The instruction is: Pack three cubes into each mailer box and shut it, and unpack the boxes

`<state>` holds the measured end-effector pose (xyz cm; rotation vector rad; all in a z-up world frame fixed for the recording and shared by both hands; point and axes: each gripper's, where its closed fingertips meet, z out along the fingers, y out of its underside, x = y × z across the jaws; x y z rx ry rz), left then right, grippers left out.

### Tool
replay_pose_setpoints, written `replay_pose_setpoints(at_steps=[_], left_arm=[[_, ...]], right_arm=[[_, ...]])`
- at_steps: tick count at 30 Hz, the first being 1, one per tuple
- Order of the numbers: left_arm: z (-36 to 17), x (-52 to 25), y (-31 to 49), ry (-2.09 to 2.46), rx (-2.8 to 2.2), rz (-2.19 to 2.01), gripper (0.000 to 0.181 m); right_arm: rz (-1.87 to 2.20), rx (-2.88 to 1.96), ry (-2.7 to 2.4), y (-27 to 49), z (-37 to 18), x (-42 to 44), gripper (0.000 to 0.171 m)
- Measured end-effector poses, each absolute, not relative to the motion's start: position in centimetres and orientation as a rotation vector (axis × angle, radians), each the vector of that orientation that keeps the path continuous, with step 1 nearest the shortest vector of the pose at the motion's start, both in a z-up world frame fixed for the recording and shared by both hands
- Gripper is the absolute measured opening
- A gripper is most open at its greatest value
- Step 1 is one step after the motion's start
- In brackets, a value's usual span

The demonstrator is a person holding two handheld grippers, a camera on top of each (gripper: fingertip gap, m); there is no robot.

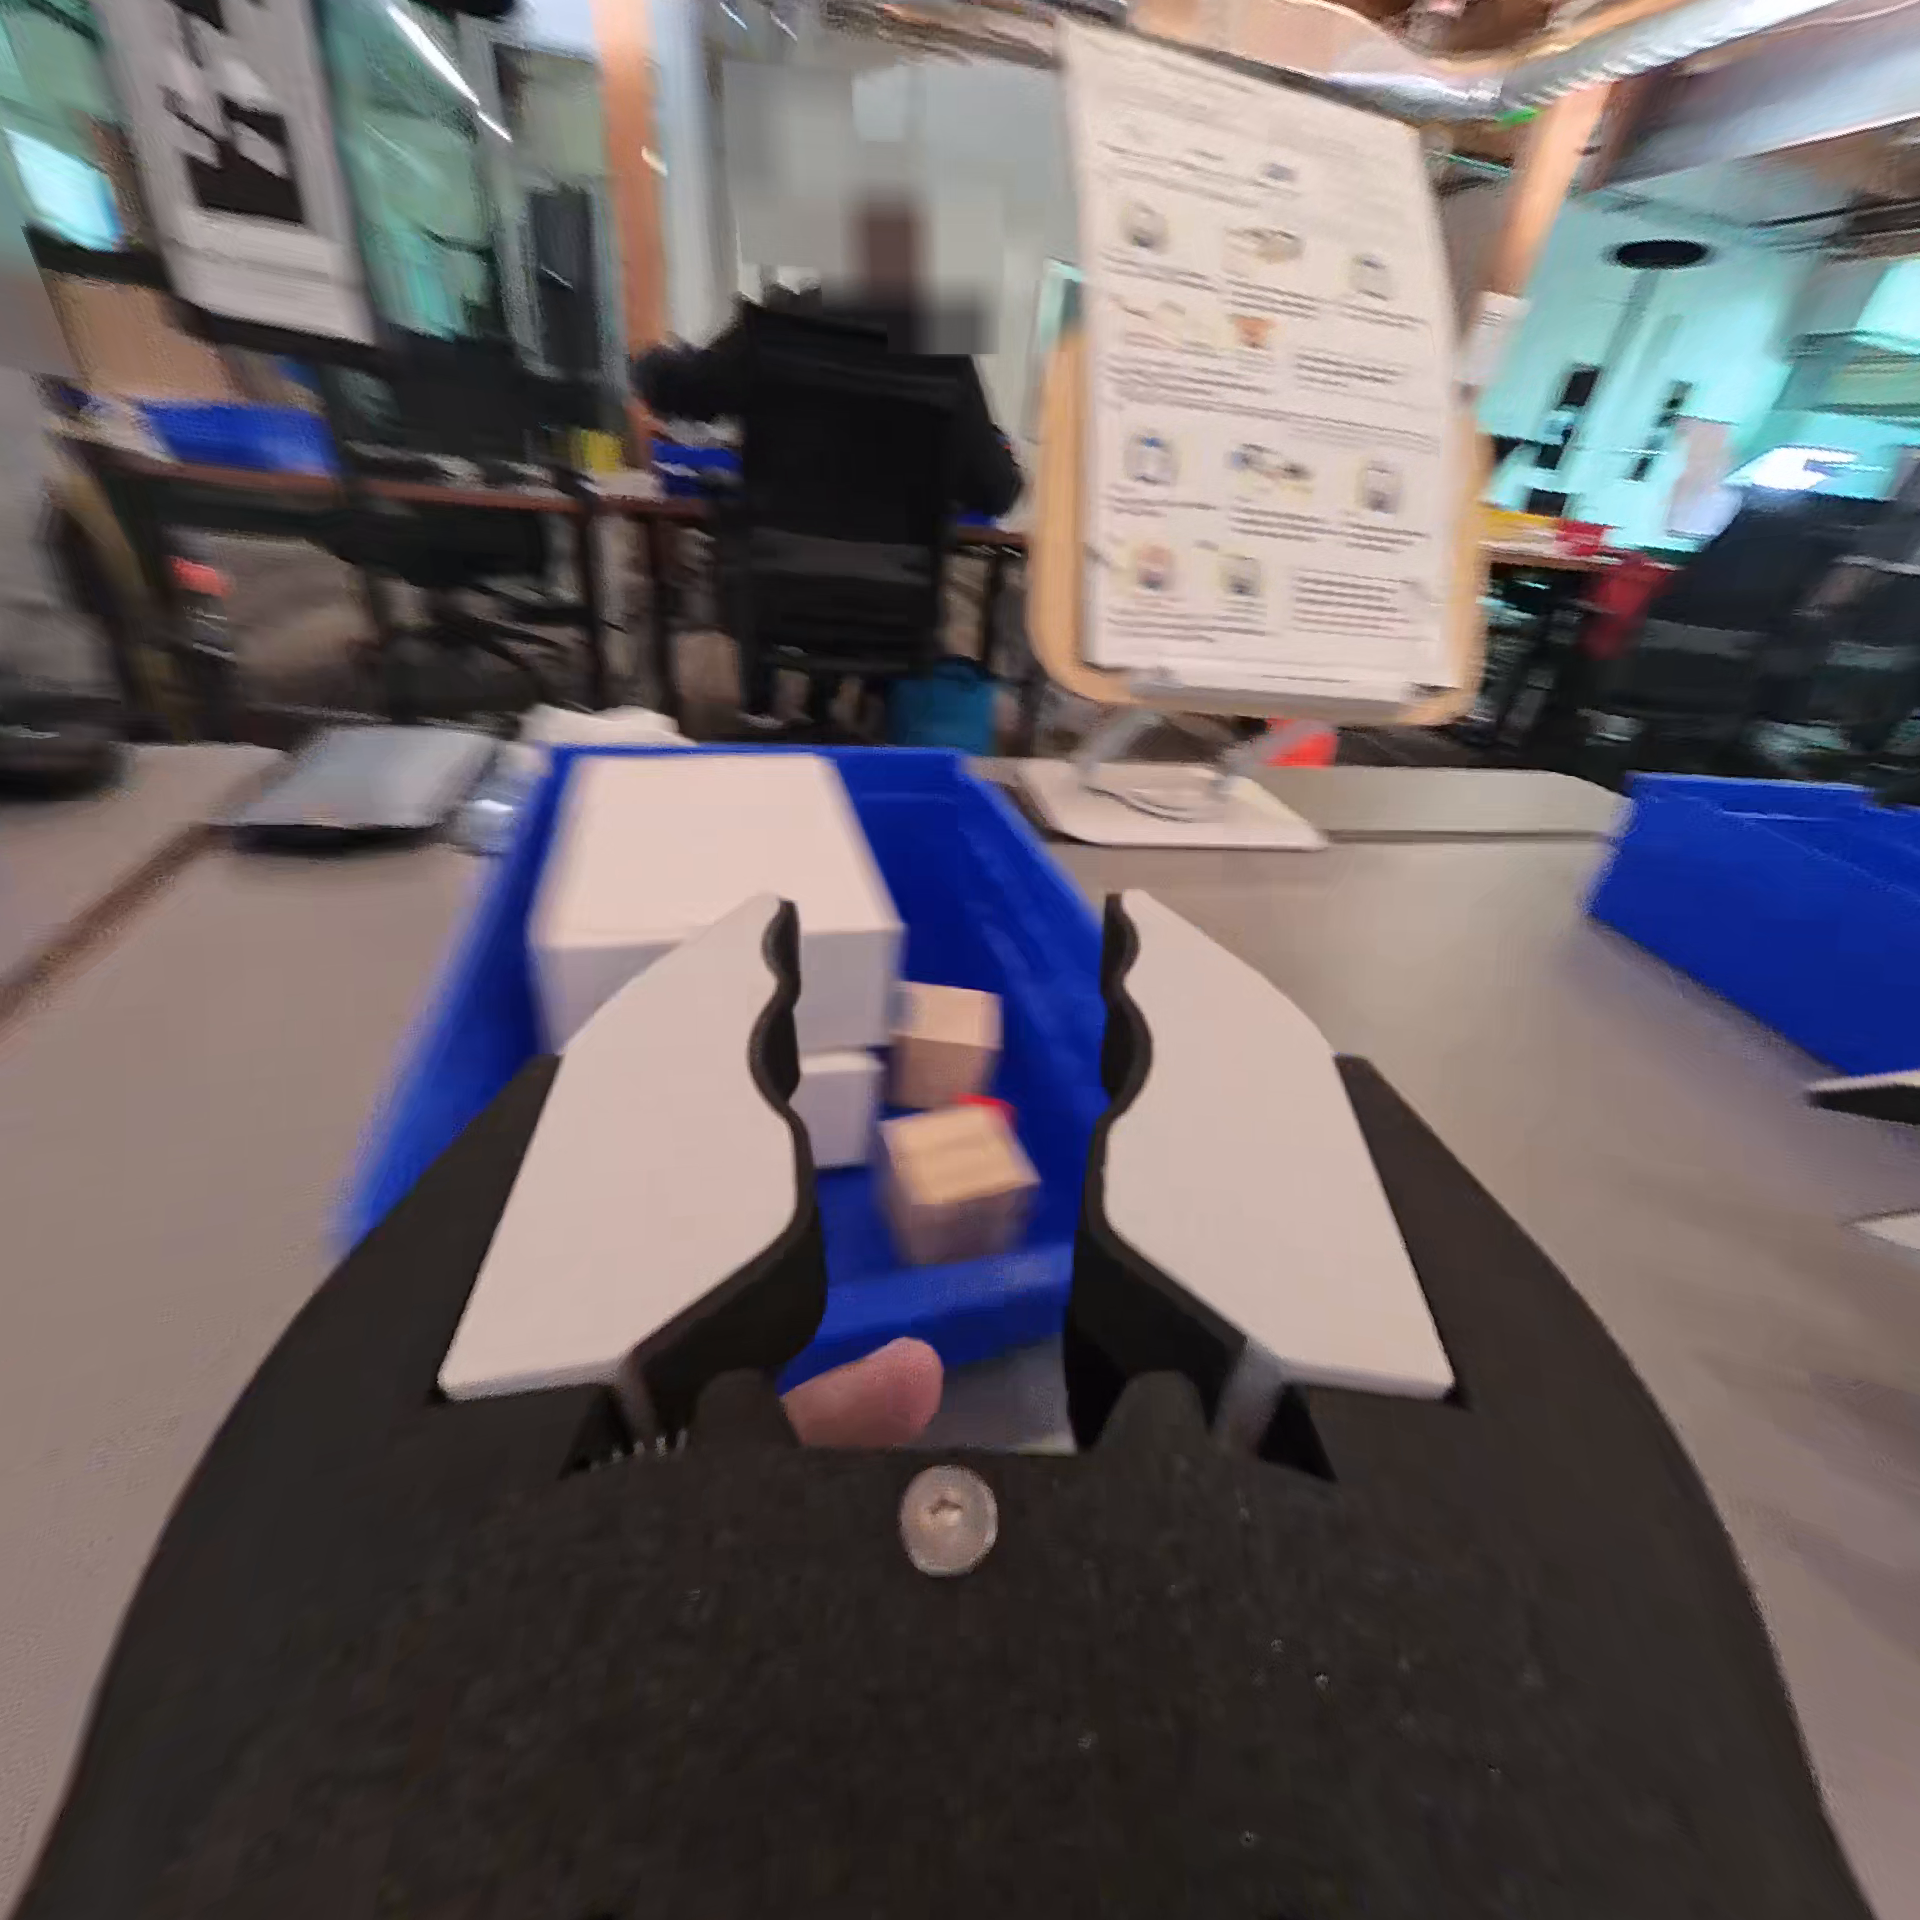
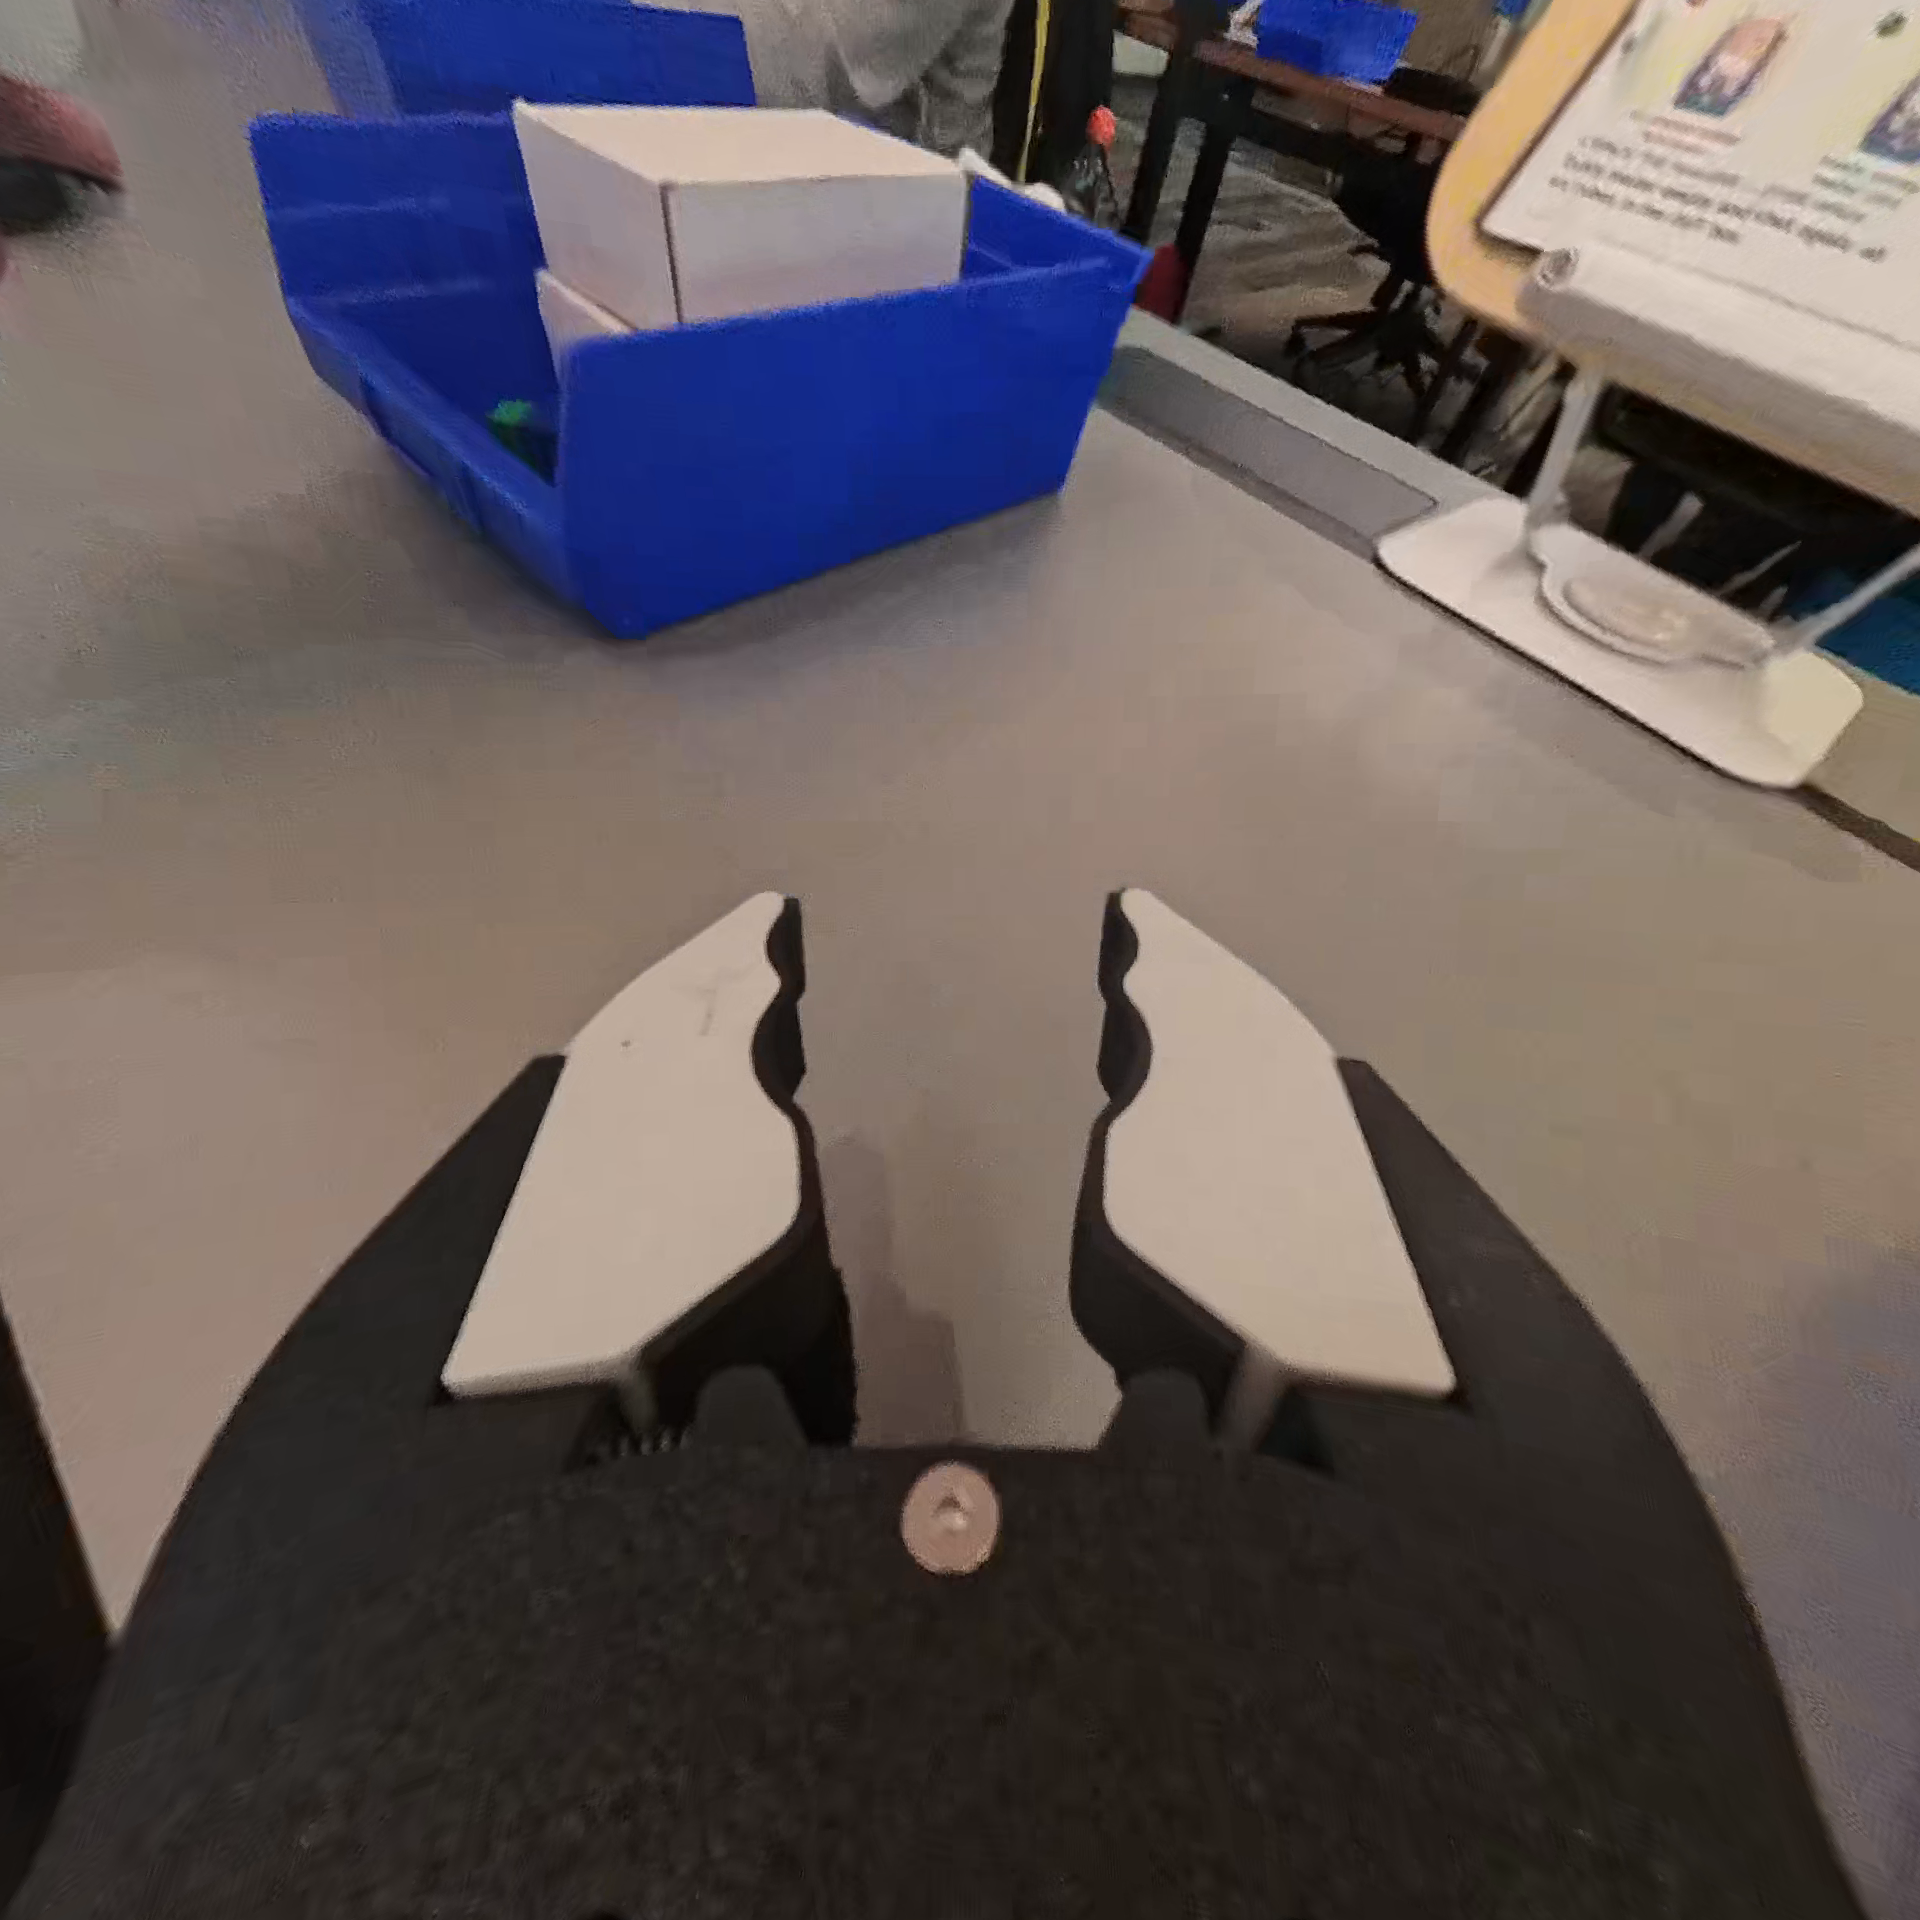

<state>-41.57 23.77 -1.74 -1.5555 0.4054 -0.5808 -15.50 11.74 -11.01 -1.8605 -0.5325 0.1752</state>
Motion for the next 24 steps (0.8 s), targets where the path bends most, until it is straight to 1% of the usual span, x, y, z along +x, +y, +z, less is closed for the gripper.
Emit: replay_pose_setpoints(at_steps=[3, 6, 8, 9, 10, 13, 15, 18, 21, 23, 24], left_arm=[[-3.8, -34.1, 18.8, 0.577, -1.622, -0.717, 0.064], [-6.6, -30.1, 14.3, 0.700, -1.659, -0.713, 0.058], [-8.3, -28.2, 12.1, 0.765, -1.717, -0.774, 0.049], [-8.9, -27.3, 11.4, 0.814, -1.744, -0.799, 0.051], [-9.4, -26.8, 11.3, 0.851, -1.760, -0.790, 0.058], [-11.0, -26.3, 12.1, 0.904, -1.786, -0.724, 0.066], [-11.5, -26.1, 12.4, 0.911, -1.811, -0.750, 0.073], [-12.0, -26.1, 12.8, 0.919, -1.840, -0.780, 0.074], [-11.8, -26.6, 13.5, 0.888, -1.844, -0.785, 0.077], [-11.2, -26.9, 13.8, 0.847, -1.835, -0.823, 0.085], [-10.6, -26.9, 13.9, 0.823, -1.820, -0.873, 0.093]], right_arm=[[0.122, -1.914, -0.483, 7.2, -12.1, -11.9, 0.050], [0.110, -1.915, -0.376, 3.5, -12.6, -8.4, 0.043], [0.109, -1.927, -0.301, 2.2, -12.9, -6.1, 0.041], [0.100, -1.933, -0.273, 2.0, -12.7, -5.0, 0.041], [0.070, -1.920, -0.246, 2.1, -12.3, -3.7, 0.041], [-0.114, -1.869, -0.215, 2.5, -11.0, 0.0, 0.044], [-0.226, -1.841, -0.133, 2.6, -10.4, 2.2, 0.056], [-0.167, -1.810, -0.093, 2.7, -10.0, 2.1, 0.054], [-0.163, -1.852, -0.124, 2.9, -10.9, 1.7, 0.050], [-0.171, -1.874, -0.149, 3.0, -11.4, 1.3, 0.049], [-0.172, -1.874, -0.155, 3.1, -11.4, 1.2, 0.049]])
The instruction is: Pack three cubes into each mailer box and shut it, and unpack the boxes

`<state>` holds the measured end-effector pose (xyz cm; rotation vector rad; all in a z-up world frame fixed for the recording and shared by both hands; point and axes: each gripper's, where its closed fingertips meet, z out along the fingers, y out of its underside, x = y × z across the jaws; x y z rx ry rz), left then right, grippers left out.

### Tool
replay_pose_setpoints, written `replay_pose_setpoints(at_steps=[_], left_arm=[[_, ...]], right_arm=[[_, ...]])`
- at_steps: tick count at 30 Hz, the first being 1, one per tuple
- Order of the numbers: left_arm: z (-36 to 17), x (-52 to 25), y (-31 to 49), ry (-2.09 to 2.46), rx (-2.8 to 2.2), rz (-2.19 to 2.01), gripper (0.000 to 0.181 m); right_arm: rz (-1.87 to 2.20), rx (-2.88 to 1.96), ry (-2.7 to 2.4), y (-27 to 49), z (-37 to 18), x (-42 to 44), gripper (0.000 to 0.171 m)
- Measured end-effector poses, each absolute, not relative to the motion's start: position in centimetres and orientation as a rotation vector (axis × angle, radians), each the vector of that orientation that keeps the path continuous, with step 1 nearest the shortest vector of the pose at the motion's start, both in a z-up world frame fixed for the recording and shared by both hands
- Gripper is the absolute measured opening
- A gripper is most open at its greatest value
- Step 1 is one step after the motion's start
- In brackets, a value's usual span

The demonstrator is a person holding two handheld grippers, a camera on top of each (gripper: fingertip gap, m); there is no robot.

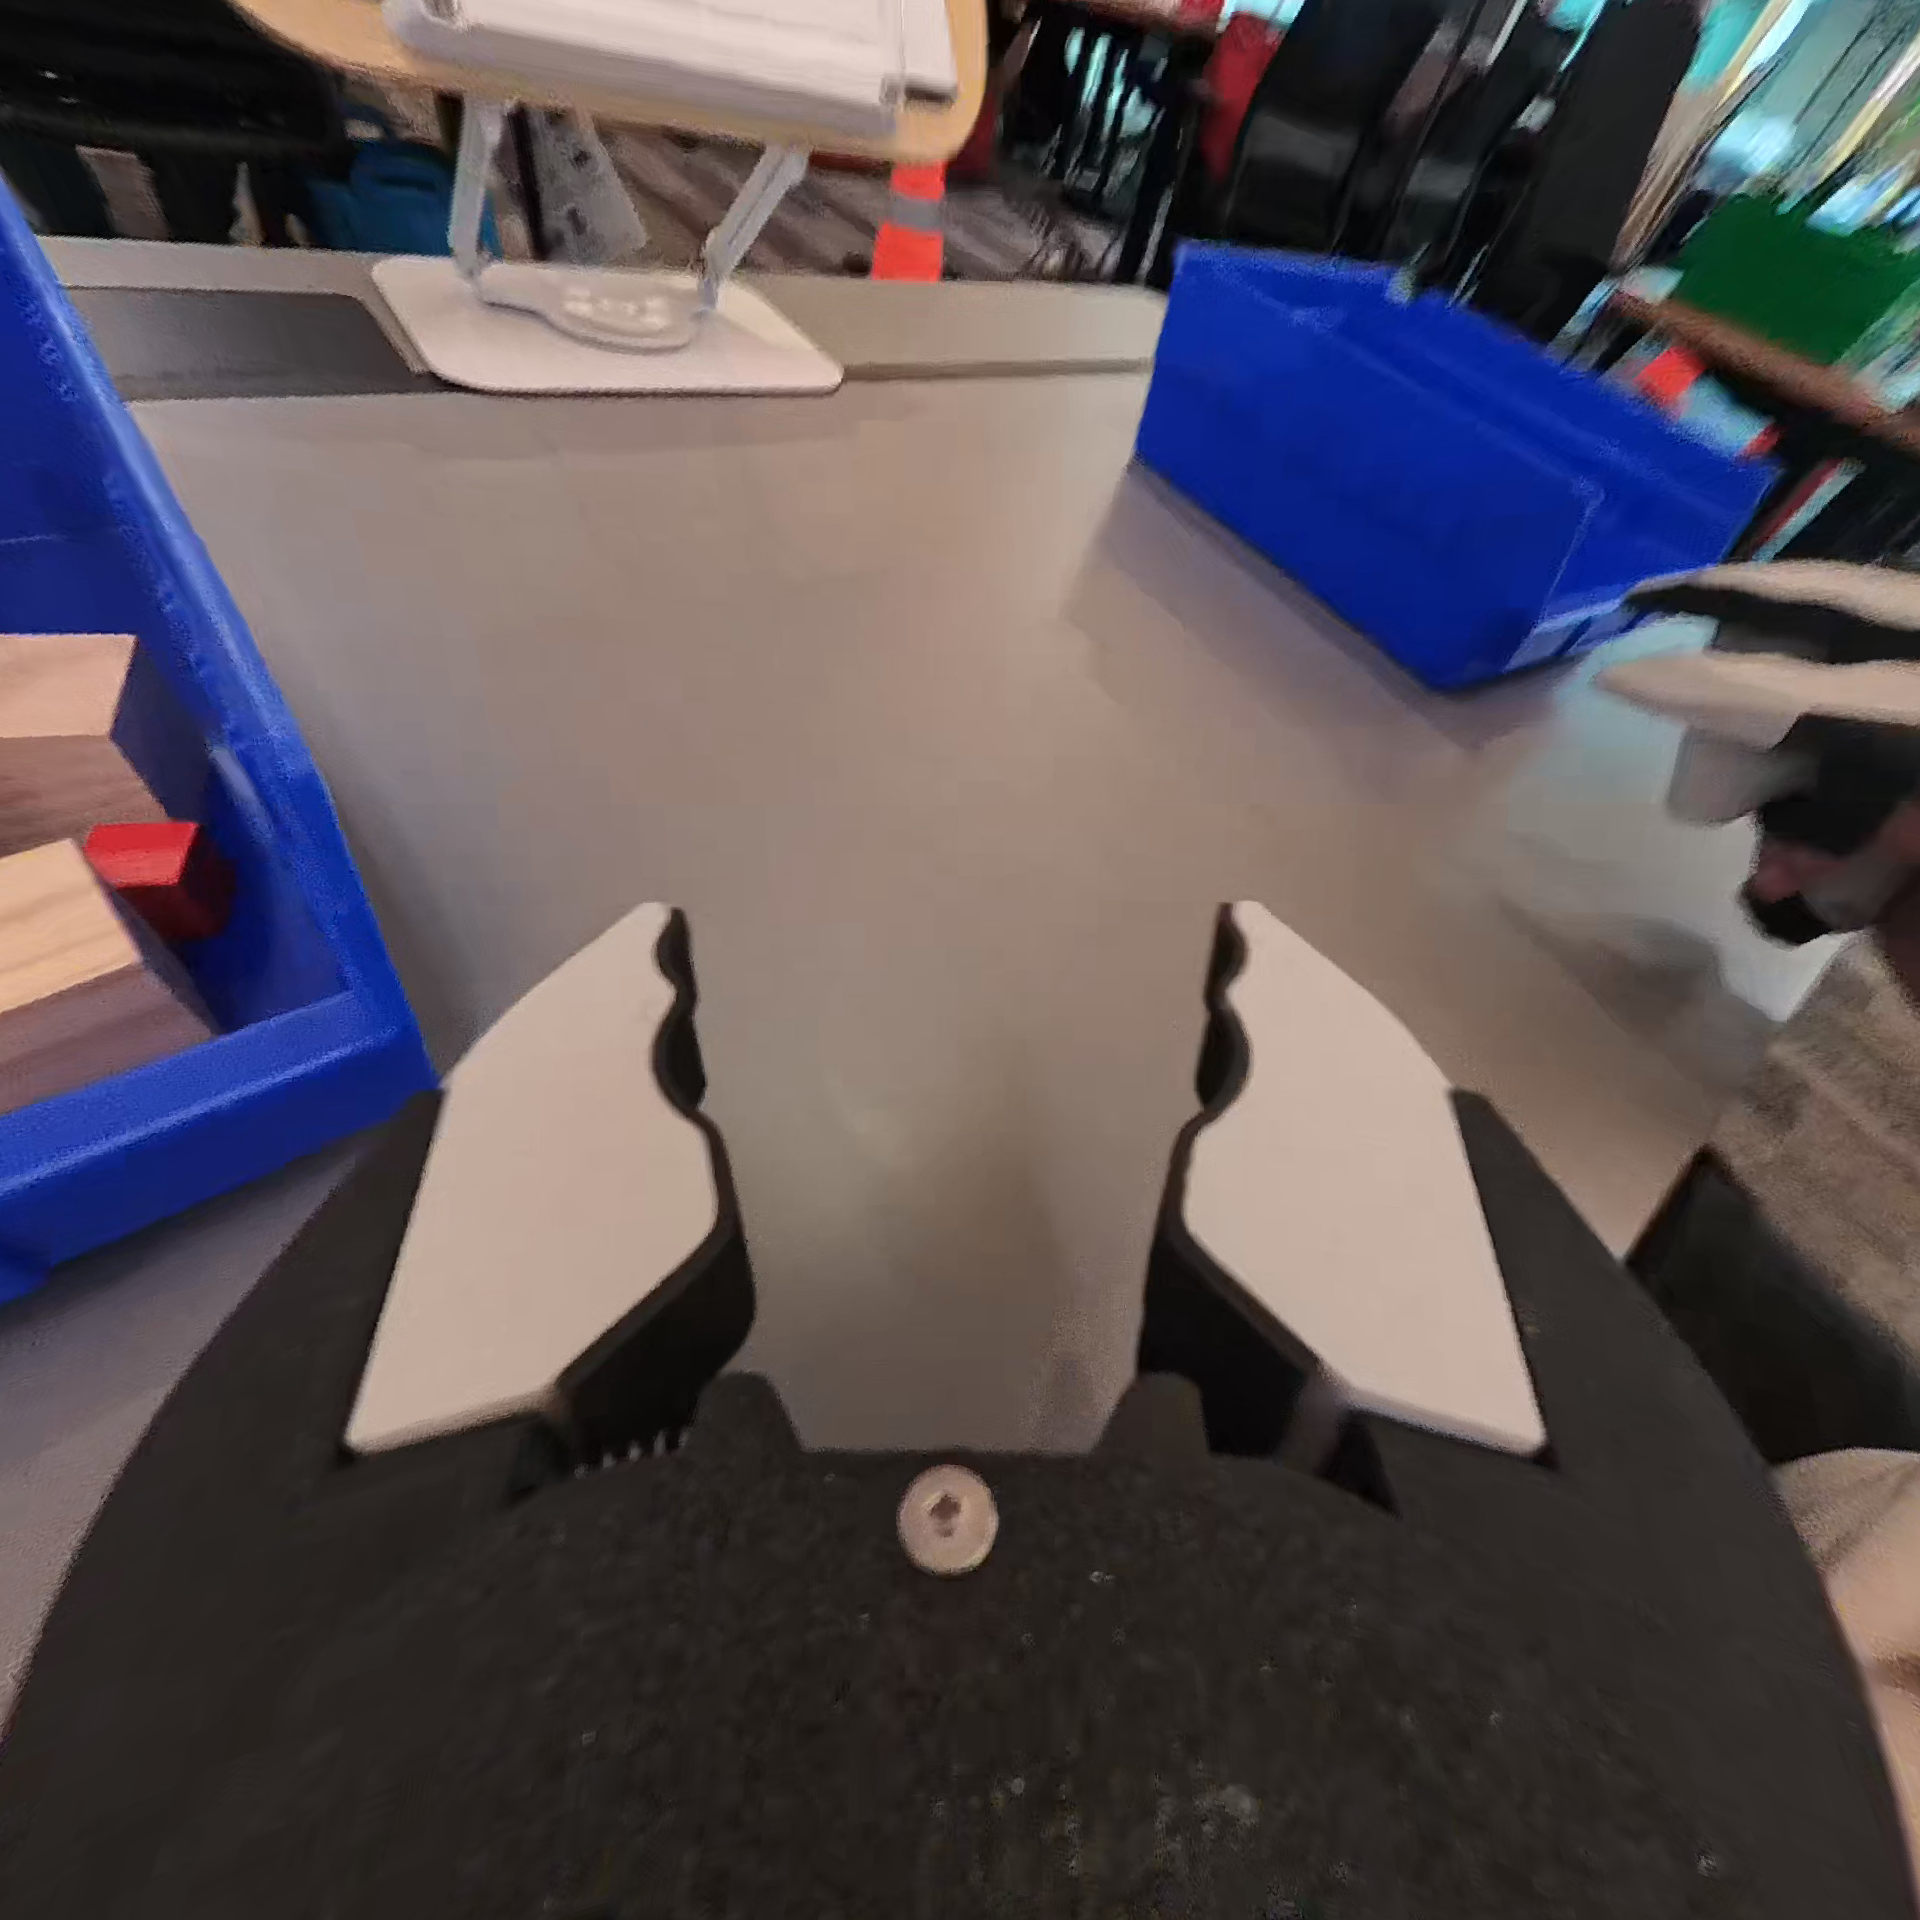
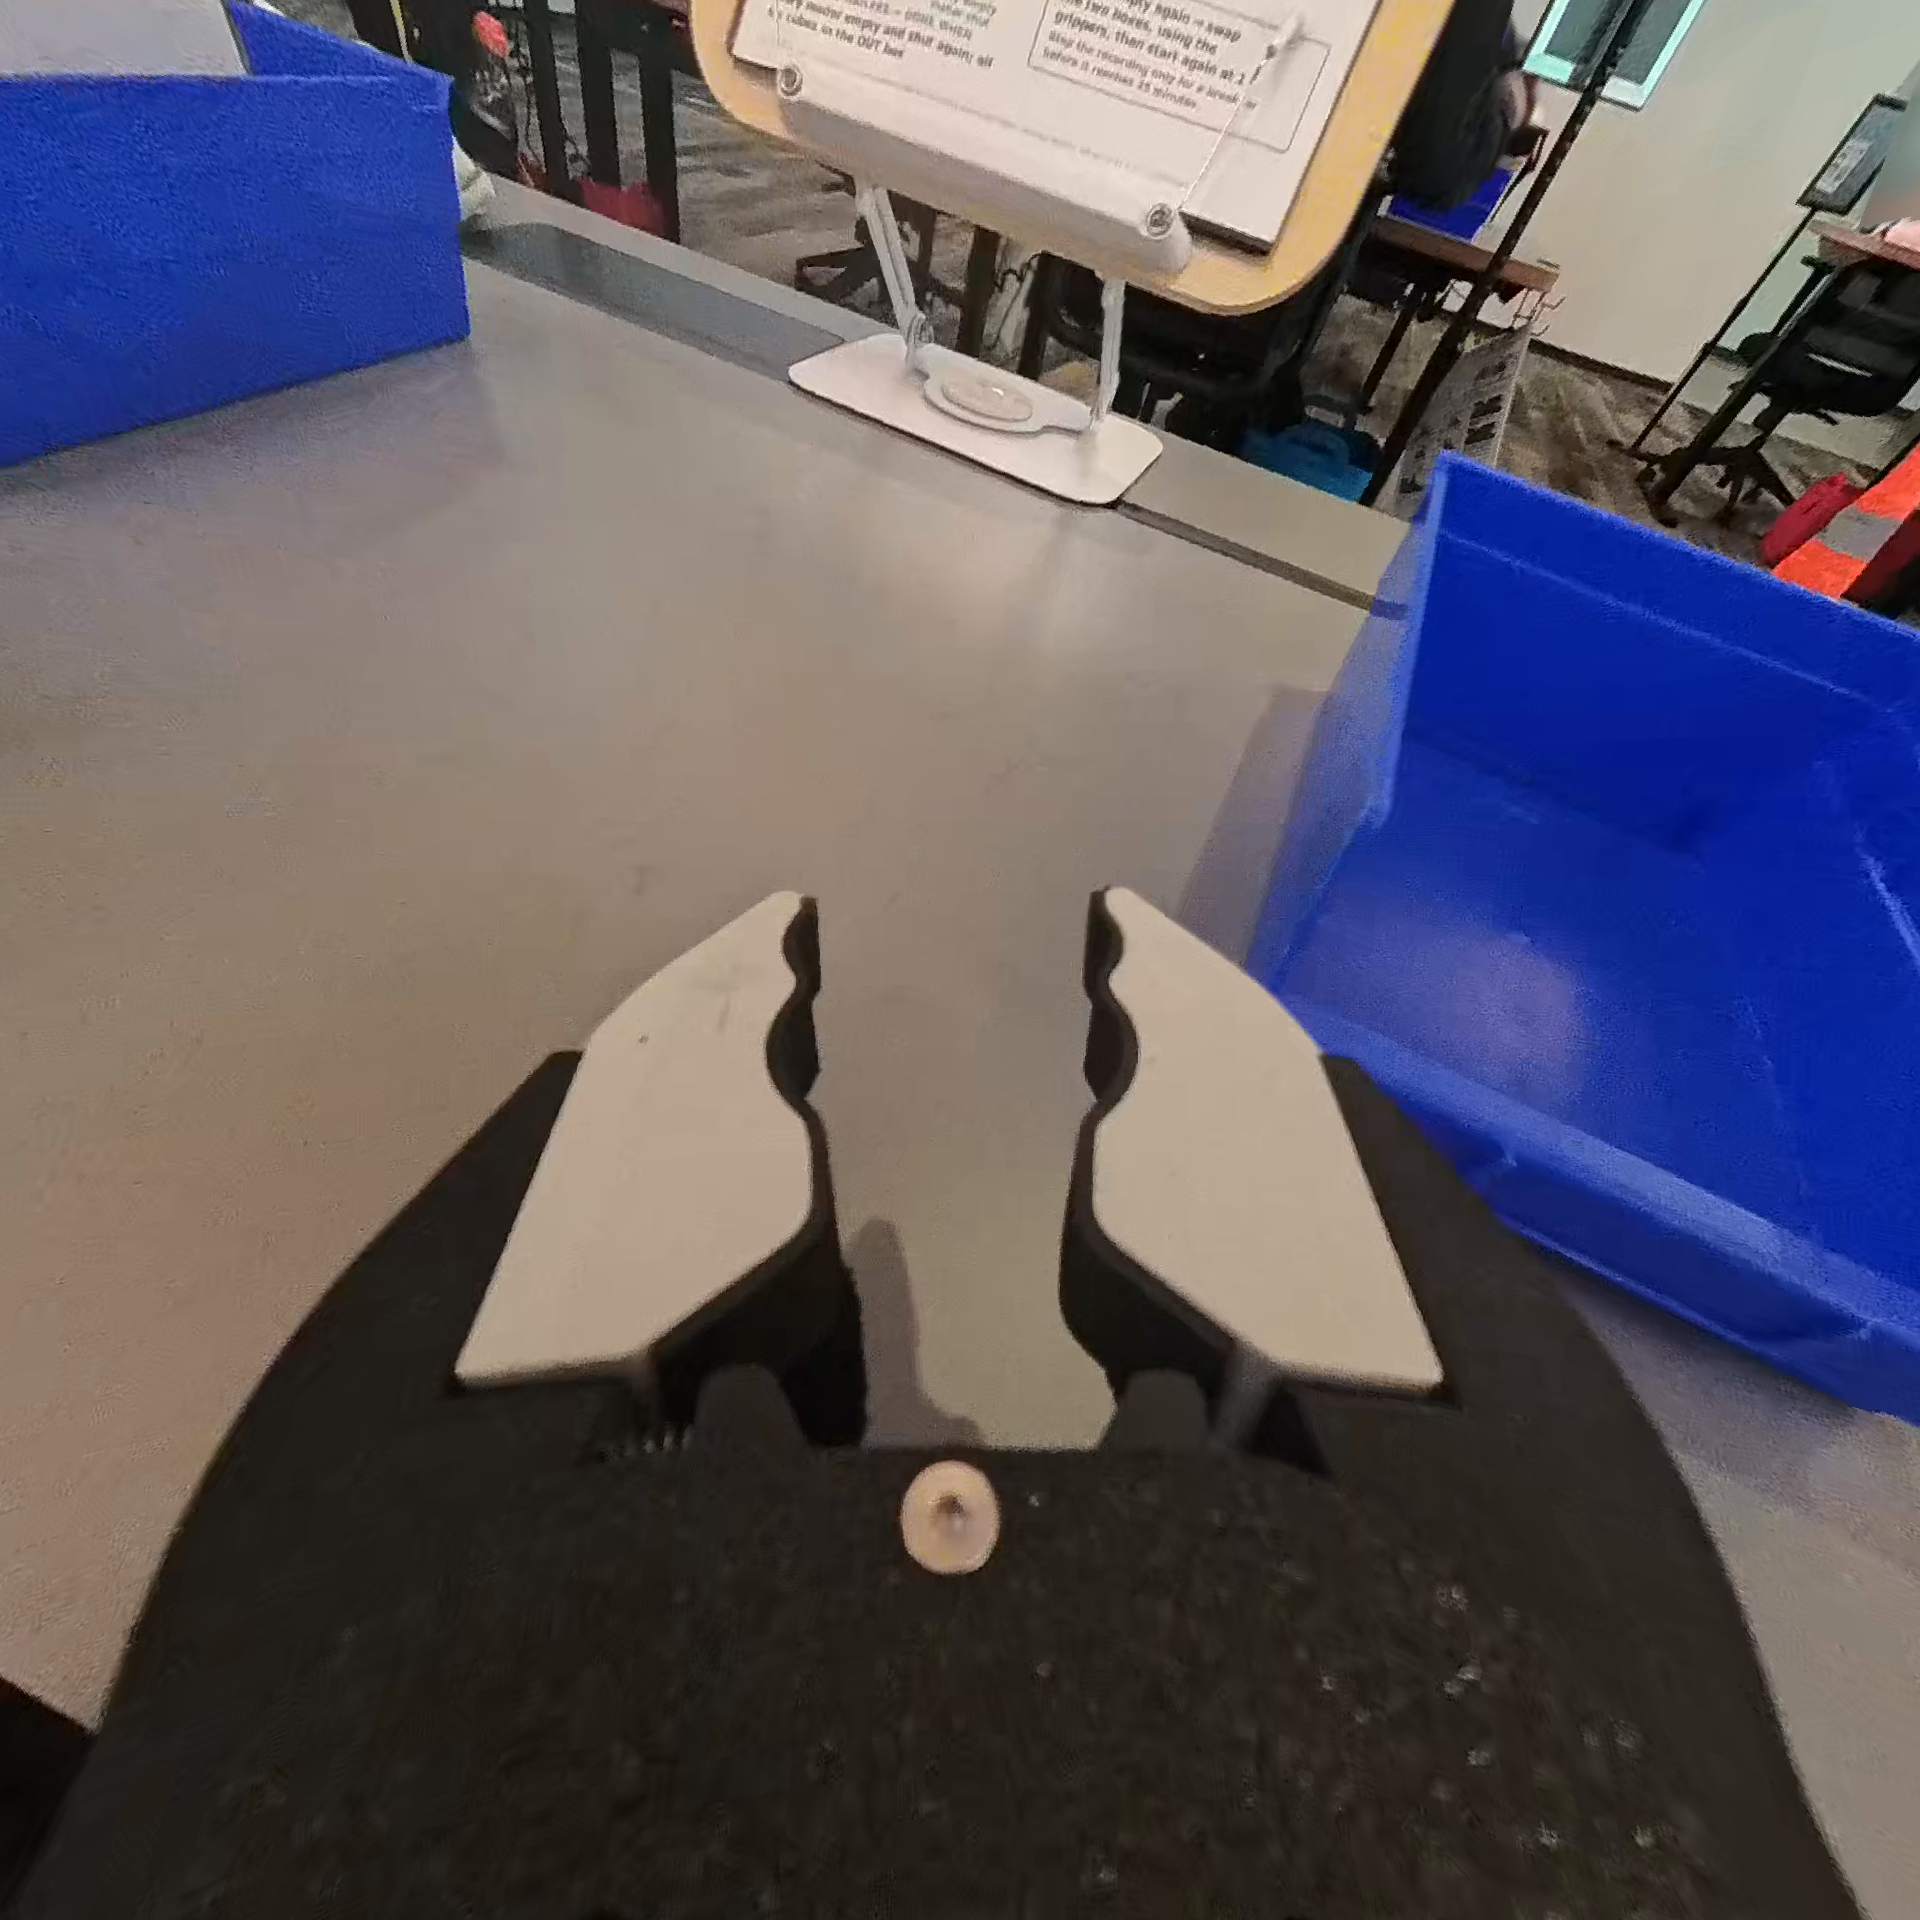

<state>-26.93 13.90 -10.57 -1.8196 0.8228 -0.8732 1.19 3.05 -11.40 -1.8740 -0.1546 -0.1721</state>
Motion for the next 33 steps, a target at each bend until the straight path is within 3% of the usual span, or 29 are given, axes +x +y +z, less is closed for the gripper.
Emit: replay_pose_setpoints(at_steps=[2, 5, 8, 10, 17, 25, 33], left_arm=[[-8.6, -27.8, 15.0, 0.745, -1.823, -0.938, 0.103], [-4.7, -30.7, 18.5, 0.655, -1.905, -0.914, 0.092], [-4.3, -34.3, 24.0, 0.779, -2.156, -0.612, 0.117], [-3.4, -36.4, 28.8, 0.792, -2.221, -0.426, 0.122], [-7.9, -39.0, 39.9, 0.667, -2.604, -0.135, 0.148], [-13.4, -40.7, 40.5, 0.596, -2.808, 0.120, 0.139], [-13.3, -40.7, 40.4, 0.628, -2.847, 0.074, 0.139]], right_arm=[[-0.170, -1.858, -0.155, 3.2, -11.1, 0.9, 0.049], [-0.179, -1.869, -0.189, 3.4, -11.4, 0.3, 0.050], [-0.185, -1.877, -0.229, 3.4, -11.6, -0.3, 0.051], [-0.164, -1.866, -0.237, 3.3, -11.3, -0.8, 0.051], [-0.159, -1.878, -0.256, 2.9, -11.3, -1.3, 0.051], [-0.158, -1.888, -0.286, 2.3, -11.3, -1.7, 0.050], [-0.158, -1.884, -0.322, 2.2, -11.1, -2.4, 0.049]])
